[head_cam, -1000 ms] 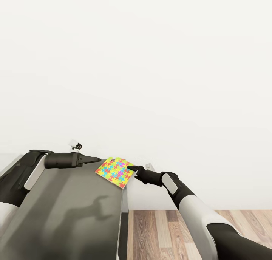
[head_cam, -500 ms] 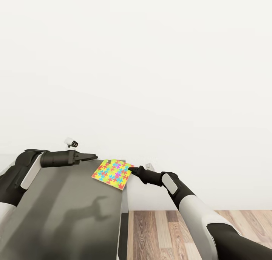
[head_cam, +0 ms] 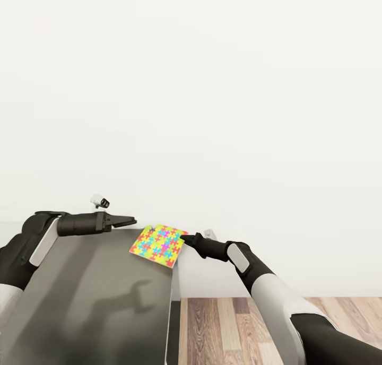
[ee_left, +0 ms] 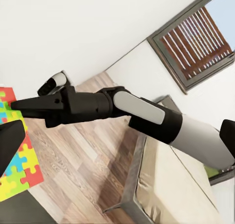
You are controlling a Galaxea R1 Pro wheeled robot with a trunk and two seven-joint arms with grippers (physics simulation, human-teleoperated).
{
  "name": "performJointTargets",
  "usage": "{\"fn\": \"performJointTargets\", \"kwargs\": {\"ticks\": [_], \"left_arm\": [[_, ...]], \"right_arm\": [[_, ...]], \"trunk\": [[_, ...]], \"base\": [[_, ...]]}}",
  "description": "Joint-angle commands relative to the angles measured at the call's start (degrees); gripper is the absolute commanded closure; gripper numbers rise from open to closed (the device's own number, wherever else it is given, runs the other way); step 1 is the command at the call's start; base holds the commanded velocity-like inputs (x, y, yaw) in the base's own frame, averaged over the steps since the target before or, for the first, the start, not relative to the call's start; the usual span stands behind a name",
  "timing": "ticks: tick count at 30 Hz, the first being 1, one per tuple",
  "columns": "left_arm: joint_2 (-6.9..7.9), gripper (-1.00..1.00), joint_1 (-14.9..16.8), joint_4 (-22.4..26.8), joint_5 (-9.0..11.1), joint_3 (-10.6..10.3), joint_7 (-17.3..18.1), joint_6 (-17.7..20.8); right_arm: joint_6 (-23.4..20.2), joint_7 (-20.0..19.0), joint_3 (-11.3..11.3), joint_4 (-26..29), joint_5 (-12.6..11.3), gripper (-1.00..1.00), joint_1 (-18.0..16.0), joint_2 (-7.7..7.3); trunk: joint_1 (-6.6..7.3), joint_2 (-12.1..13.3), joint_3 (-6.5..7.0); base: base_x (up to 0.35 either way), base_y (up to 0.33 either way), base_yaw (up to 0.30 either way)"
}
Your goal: Put all the toys in the child's room - the three board games (two on the bed and one on the table), the two jigsaw puzzles on the table, and the tennis ball on the table - inside the toy box on the table in the child's room.
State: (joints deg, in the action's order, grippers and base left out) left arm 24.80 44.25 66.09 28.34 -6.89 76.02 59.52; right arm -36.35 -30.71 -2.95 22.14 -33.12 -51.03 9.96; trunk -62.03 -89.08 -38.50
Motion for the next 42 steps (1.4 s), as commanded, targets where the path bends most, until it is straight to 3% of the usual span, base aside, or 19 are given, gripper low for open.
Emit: {"fn": "performJointTargets", "kwargs": {"ticks": [1,18,20,23,26,34,39,42], "left_arm": [[0.06,-1.00,0.05,-0.41,0.15,-0.13,0.10,0.48],[0.25,-1.00,-0.26,-7.22,-0.58,-0.06,-0.05,0.48],[0.27,-1.00,-0.40,-7.33,-0.72,-0.09,-0.05,0.48],[0.34,-1.00,-0.68,-7.40,-0.83,-0.12,0.00,0.48],[0.97,-1.00,-1.15,-7.42,-0.81,-0.21,0.02,0.39],[2.07,-1.00,-6.13,-7.46,-0.71,0.16,0.26,0.15],[2.25,-1.00,-6.67,-7.46,-0.37,0.20,0.35,0.32],[2.52,-1.00,-6.88,-7.46,-0.47,0.25,0.36,0.35]], "right_arm": [[-0.39,-0.14,-0.30,0.01,-0.02,1.00,-0.03,0.04],[-3.27,-4.71,-0.11,0.01,-0.27,1.00,0.26,0.04],[-3.34,-6.09,-0.17,0.04,-0.38,1.00,0.52,0.04],[-3.37,-12.03,-0.15,0.37,-0.16,1.00,1.24,0.04],[-3.94,-15.21,-0.18,0.17,-0.06,1.00,1.47,0.04],[-7.47,-16.64,-0.40,0.59,-0.70,1.00,1.63,-0.27],[-7.58,-16.99,-0.82,0.39,-1.06,1.00,2.57,-1.08],[-7.42,-20.57,-0.98,0.40,-1.05,1.00,3.32,-1.66]], "trunk": [[0.23,0.39,0.13],[3.96,7.21,3.18],[4.40,8.01,3.54],[5.06,9.21,4.08],[5.72,10.41,4.62],[7.48,13.62,6.05],[8.57,15.63,6.95],[9.23,16.83,7.49]], "base": [[0.000,0.000,0.000],[-0.068,0.000,0.000],[-0.053,0.000,0.000],[-0.014,0.000,0.000],[-0.087,0.000,0.000],[-0.119,0.000,0.000],[-0.005,0.000,0.000],[0.000,0.000,0.000]]}}
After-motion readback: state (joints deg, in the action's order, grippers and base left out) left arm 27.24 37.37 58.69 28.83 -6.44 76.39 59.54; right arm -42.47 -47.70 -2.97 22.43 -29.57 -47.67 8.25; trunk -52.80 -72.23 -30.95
